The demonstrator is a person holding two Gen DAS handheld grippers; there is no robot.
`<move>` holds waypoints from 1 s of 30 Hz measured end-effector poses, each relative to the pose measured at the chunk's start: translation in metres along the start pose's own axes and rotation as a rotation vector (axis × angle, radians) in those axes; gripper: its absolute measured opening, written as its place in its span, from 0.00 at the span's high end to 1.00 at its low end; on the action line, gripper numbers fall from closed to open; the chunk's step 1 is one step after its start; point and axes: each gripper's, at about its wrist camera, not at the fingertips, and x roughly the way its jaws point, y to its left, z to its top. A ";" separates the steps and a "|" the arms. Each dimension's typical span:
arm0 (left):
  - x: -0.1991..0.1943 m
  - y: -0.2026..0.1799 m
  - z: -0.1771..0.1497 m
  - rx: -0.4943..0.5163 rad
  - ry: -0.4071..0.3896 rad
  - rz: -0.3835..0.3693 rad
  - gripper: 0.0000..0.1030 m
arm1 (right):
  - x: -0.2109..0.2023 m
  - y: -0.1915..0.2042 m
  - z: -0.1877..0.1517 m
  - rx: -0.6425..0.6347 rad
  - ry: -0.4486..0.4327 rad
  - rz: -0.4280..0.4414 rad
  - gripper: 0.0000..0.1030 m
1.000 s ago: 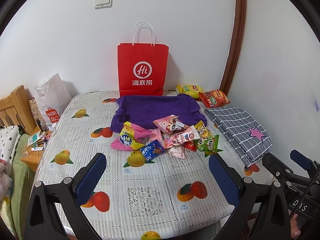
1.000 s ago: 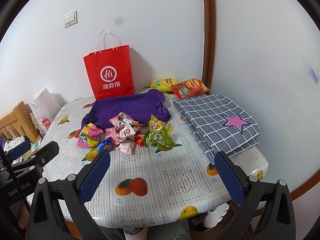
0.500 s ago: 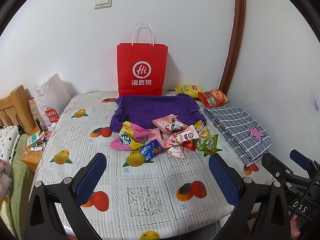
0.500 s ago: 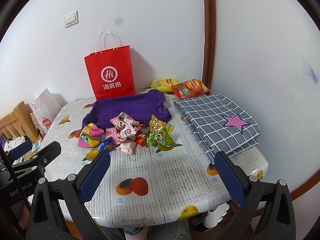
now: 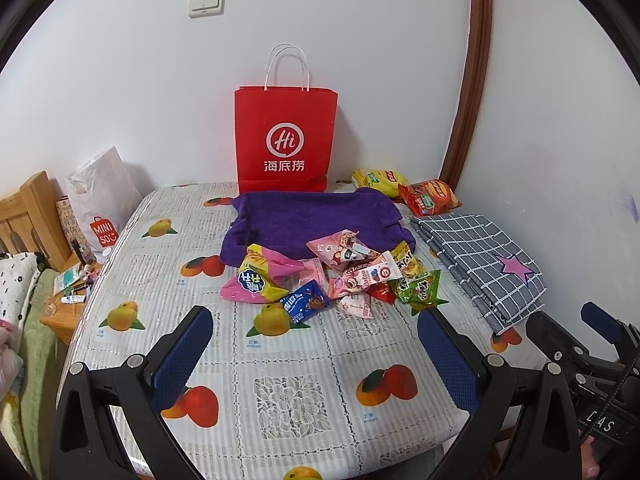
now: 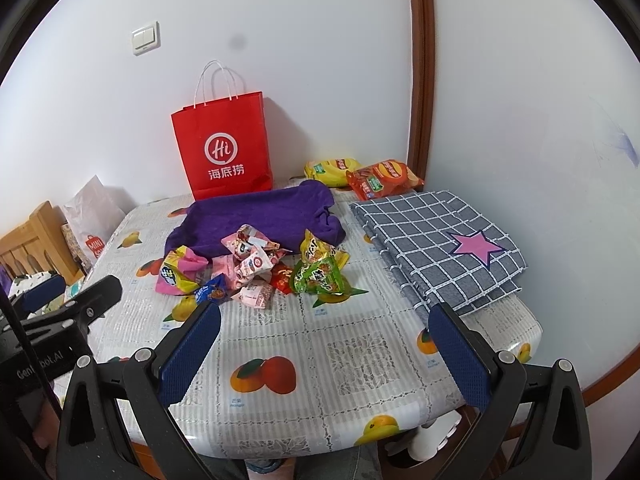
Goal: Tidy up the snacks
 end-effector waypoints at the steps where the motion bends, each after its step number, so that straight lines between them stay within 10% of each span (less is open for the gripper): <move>1: 0.004 0.001 0.000 -0.003 0.004 0.002 0.00 | 0.005 -0.002 -0.001 -0.001 0.006 -0.003 0.01; 16: 0.104 0.062 -0.026 -0.124 0.167 0.035 0.04 | 0.124 -0.033 -0.026 0.126 0.220 0.120 0.15; 30: 0.156 0.114 -0.034 -0.162 0.224 0.083 0.07 | 0.200 -0.014 0.000 0.010 0.188 0.071 0.15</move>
